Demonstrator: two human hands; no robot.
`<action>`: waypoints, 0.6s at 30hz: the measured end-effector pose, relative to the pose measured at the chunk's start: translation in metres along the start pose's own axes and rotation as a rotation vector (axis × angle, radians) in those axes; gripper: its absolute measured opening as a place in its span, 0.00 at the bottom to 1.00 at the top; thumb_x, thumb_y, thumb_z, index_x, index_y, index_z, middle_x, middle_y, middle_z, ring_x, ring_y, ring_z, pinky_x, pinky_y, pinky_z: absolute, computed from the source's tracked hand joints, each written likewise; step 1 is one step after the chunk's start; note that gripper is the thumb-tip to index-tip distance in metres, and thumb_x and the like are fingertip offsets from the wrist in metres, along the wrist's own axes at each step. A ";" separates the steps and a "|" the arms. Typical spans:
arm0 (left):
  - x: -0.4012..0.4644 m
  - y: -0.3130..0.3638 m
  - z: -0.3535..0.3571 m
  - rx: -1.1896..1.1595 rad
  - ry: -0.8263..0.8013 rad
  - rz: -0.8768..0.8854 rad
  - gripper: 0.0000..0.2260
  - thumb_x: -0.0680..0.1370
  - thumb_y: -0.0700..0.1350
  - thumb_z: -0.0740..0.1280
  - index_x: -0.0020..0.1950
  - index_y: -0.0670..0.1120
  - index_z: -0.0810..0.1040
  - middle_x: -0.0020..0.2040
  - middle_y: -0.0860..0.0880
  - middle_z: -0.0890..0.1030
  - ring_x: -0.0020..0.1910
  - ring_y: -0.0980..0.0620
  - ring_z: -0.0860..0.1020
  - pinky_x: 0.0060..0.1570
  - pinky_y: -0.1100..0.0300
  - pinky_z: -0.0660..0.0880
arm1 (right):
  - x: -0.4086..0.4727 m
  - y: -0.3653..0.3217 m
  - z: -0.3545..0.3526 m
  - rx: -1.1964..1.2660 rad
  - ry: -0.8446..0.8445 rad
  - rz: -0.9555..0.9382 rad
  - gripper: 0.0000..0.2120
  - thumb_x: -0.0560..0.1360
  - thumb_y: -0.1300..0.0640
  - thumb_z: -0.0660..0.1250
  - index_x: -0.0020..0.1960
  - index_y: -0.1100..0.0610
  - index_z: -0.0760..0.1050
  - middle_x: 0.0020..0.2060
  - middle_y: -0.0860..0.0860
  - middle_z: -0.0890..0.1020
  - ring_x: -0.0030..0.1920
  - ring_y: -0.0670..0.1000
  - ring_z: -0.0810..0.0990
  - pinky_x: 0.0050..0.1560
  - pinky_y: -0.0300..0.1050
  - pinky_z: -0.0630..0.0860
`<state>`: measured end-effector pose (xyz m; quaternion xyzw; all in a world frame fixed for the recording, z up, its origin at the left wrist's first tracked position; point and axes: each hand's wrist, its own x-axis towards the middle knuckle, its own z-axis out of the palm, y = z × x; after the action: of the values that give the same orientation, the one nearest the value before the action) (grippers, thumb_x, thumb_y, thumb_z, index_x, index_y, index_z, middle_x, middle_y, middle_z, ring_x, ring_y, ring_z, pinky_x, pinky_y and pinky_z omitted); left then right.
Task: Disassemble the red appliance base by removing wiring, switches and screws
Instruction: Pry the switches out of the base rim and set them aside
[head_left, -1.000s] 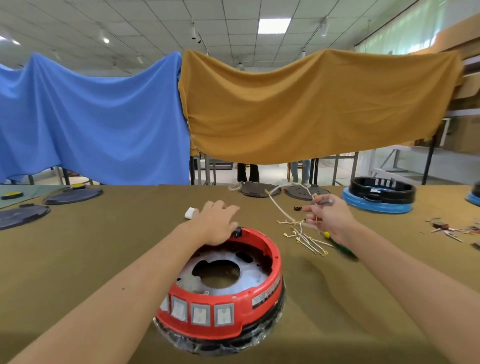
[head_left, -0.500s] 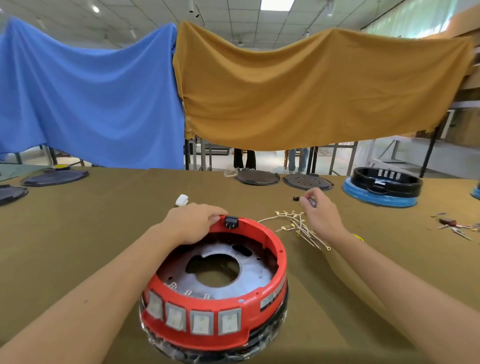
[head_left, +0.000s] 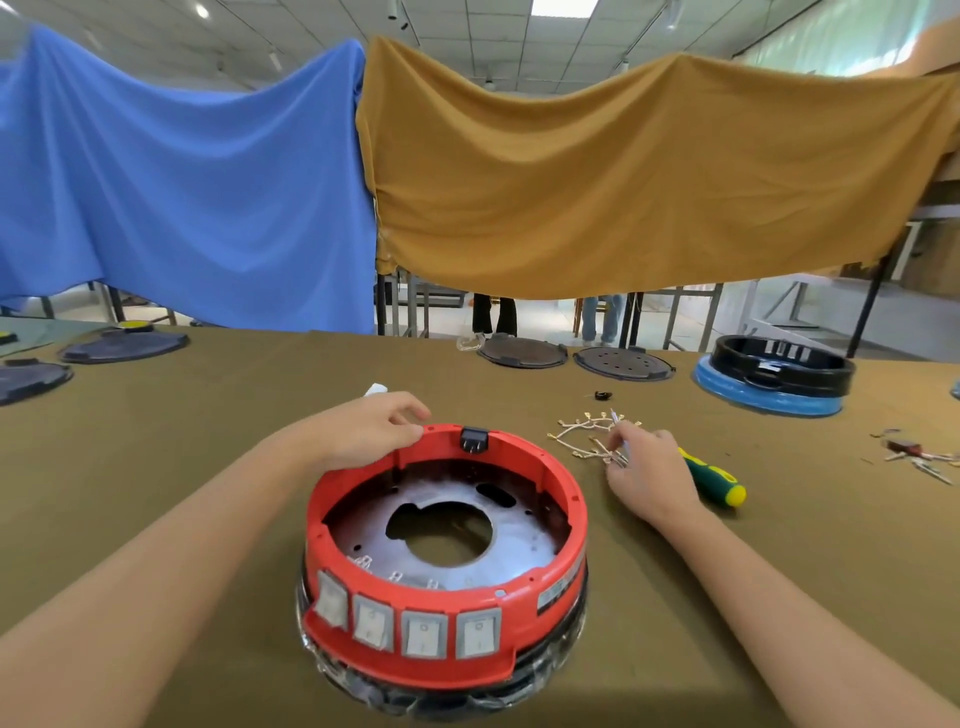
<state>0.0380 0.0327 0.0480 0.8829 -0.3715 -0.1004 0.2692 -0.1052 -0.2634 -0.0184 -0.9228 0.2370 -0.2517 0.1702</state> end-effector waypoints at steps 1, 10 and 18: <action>-0.003 -0.003 -0.001 -0.008 0.006 -0.006 0.09 0.83 0.48 0.59 0.62 0.57 0.73 0.58 0.54 0.77 0.58 0.56 0.76 0.61 0.57 0.71 | -0.001 0.001 -0.001 0.055 -0.001 -0.017 0.07 0.75 0.60 0.66 0.52 0.52 0.75 0.49 0.50 0.79 0.59 0.53 0.72 0.51 0.47 0.72; -0.011 -0.004 0.005 0.034 0.020 0.002 0.13 0.84 0.44 0.55 0.61 0.57 0.75 0.59 0.55 0.78 0.60 0.53 0.75 0.65 0.52 0.70 | -0.014 -0.024 -0.001 0.235 0.109 -0.294 0.20 0.73 0.52 0.74 0.63 0.48 0.73 0.57 0.45 0.76 0.63 0.45 0.69 0.66 0.50 0.70; 0.008 0.009 0.010 0.097 -0.049 0.082 0.09 0.83 0.48 0.58 0.60 0.57 0.73 0.53 0.59 0.79 0.53 0.56 0.77 0.55 0.58 0.73 | -0.016 -0.030 0.006 0.284 0.126 -0.279 0.08 0.81 0.49 0.63 0.48 0.52 0.76 0.42 0.46 0.79 0.50 0.51 0.76 0.47 0.44 0.67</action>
<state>0.0345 0.0178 0.0445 0.8761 -0.4185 -0.0928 0.2206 -0.1032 -0.2292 -0.0167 -0.8958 0.0790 -0.3609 0.2470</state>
